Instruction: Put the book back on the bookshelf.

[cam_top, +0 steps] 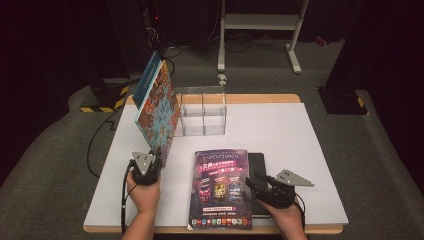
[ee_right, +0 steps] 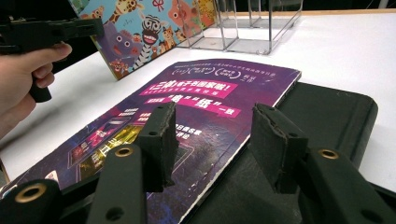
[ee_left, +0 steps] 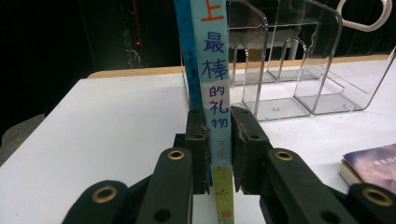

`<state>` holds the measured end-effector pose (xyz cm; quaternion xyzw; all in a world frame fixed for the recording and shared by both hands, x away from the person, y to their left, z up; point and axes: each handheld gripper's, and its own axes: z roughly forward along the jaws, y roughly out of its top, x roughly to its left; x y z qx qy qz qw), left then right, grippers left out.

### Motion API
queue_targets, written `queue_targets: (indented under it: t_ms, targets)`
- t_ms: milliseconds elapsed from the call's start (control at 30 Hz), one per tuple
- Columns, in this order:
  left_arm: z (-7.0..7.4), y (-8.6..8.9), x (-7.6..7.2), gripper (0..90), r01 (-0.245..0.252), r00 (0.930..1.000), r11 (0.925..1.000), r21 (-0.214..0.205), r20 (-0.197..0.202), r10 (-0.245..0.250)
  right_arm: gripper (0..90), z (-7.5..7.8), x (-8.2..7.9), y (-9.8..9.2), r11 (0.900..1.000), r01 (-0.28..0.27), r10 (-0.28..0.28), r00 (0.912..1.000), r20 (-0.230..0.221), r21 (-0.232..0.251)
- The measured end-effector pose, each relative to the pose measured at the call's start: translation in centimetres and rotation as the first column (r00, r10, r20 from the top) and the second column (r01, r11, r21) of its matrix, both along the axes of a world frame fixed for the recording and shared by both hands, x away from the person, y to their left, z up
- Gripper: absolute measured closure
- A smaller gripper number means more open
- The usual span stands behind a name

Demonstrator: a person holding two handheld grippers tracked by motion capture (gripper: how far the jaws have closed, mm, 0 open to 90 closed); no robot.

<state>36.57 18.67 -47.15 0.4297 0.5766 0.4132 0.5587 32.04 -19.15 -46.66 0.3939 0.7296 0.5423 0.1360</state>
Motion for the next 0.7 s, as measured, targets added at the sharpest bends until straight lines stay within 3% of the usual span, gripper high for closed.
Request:
queue_targets:
  t_ms: [700]
  targets:
    - [0.1, -0.31, 0.78, 77.3, 0.009, 1.0, 0.9999, 0.007, 0.0, -0.009, 50.3, 0.04, -0.01, -0.01, 1.0, 0.001, -0.001, 1.0, 0.003, -0.001]
